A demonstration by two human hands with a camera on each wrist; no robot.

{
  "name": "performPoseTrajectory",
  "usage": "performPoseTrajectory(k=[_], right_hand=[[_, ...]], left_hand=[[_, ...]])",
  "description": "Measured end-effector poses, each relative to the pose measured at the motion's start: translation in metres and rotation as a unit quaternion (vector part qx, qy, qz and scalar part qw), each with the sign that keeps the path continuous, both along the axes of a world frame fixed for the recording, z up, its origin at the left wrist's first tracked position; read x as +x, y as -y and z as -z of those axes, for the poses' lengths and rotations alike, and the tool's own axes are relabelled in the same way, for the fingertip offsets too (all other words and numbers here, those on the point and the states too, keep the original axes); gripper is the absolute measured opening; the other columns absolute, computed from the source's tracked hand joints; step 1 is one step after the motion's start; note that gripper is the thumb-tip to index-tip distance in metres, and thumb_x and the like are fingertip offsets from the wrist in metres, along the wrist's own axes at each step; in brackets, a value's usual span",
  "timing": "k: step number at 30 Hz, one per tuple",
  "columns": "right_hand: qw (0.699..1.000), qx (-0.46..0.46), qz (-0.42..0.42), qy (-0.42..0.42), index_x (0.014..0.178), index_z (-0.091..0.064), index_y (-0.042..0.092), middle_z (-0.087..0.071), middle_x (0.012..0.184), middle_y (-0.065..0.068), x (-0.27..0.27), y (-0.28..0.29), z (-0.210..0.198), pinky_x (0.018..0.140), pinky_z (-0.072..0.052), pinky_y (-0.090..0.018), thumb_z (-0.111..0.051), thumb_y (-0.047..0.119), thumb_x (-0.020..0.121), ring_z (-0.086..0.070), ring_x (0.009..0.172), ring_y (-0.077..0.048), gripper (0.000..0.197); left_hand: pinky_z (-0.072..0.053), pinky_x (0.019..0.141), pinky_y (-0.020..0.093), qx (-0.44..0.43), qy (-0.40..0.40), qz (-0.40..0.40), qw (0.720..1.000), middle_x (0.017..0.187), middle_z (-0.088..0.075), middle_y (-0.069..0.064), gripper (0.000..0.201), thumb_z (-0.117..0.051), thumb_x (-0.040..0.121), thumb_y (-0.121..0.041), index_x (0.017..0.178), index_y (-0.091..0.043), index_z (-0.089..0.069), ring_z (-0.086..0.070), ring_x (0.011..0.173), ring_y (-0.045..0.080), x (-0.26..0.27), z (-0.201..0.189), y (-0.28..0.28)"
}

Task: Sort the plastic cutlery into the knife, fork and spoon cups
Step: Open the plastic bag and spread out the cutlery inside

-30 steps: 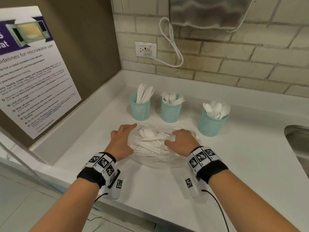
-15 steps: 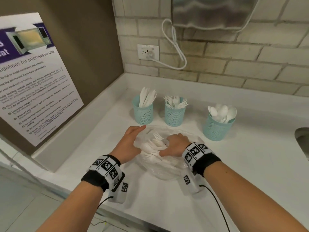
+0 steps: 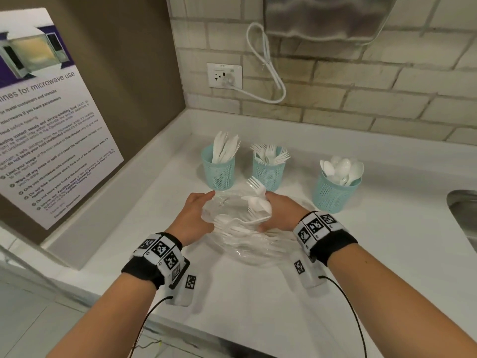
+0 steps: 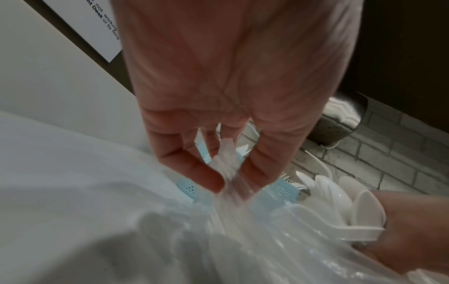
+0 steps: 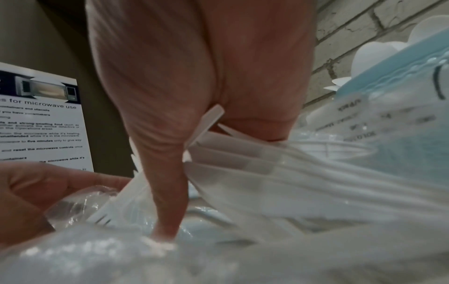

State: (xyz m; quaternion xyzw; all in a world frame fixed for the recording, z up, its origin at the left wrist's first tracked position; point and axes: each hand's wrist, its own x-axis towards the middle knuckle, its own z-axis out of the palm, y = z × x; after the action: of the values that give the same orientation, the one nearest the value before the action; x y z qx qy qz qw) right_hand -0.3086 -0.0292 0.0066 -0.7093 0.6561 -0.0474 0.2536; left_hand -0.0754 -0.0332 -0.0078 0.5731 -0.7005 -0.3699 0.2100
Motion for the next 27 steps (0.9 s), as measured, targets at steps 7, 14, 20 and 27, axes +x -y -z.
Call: performPoseTrajectory(k=[7, 14, 20, 27], right_hand=[[0.992, -0.093, 0.052, 0.062, 0.109, -0.063, 0.020, -0.068, 0.100, 0.002, -0.006, -0.008, 0.002, 0.075, -0.045, -0.026, -0.074, 0.045, 0.072, -0.063, 0.094, -0.019, 0.046], [0.974, -0.136, 0.109, 0.147, 0.094, -0.057, 0.018, -0.060, 0.077, 0.005, -0.021, -0.019, 0.000, 0.066, -0.043, -0.027, -0.072, 0.047, 0.077, -0.056, 0.072, -0.015, 0.036], [0.962, -0.163, 0.102, 0.196, 0.110, -0.060, 0.010, -0.065, 0.086, -0.004, -0.023, -0.012, -0.001, 0.075, -0.050, -0.032, -0.067, 0.029, 0.084, -0.063, 0.080, -0.023, 0.034], [0.965, -0.172, 0.104, 0.166, 0.108, -0.057, 0.007, -0.056, 0.082, 0.006, -0.035, -0.013, 0.003, 0.064, -0.036, -0.018, -0.077, 0.028, 0.076, -0.053, 0.077, -0.014, 0.043]], left_hand=[[-0.032, 0.096, 0.017, -0.012, 0.007, -0.015, 1.000, 0.134, -0.032, 0.002, 0.082, -0.063, 0.075, 0.007, 0.146, -0.016, -0.031, -0.039, 0.106, 0.010, 0.002, -0.002, -0.001], [-0.034, 0.099, 0.018, -0.008, 0.034, -0.041, 0.999, 0.138, -0.030, 0.005, 0.078, -0.060, 0.077, 0.006, 0.147, -0.012, -0.029, -0.047, 0.118, 0.019, 0.004, 0.001, -0.007], [-0.037, 0.100, 0.022, -0.014, 0.047, -0.041, 0.998, 0.137, -0.030, 0.004, 0.077, -0.060, 0.078, 0.003, 0.147, -0.014, -0.029, -0.047, 0.112, 0.017, 0.000, -0.001, -0.008], [-0.039, 0.102, 0.026, -0.017, 0.067, -0.049, 0.996, 0.134, -0.031, 0.003, 0.076, -0.058, 0.079, 0.004, 0.147, -0.014, -0.031, -0.049, 0.111, 0.019, 0.000, -0.001, -0.007]])
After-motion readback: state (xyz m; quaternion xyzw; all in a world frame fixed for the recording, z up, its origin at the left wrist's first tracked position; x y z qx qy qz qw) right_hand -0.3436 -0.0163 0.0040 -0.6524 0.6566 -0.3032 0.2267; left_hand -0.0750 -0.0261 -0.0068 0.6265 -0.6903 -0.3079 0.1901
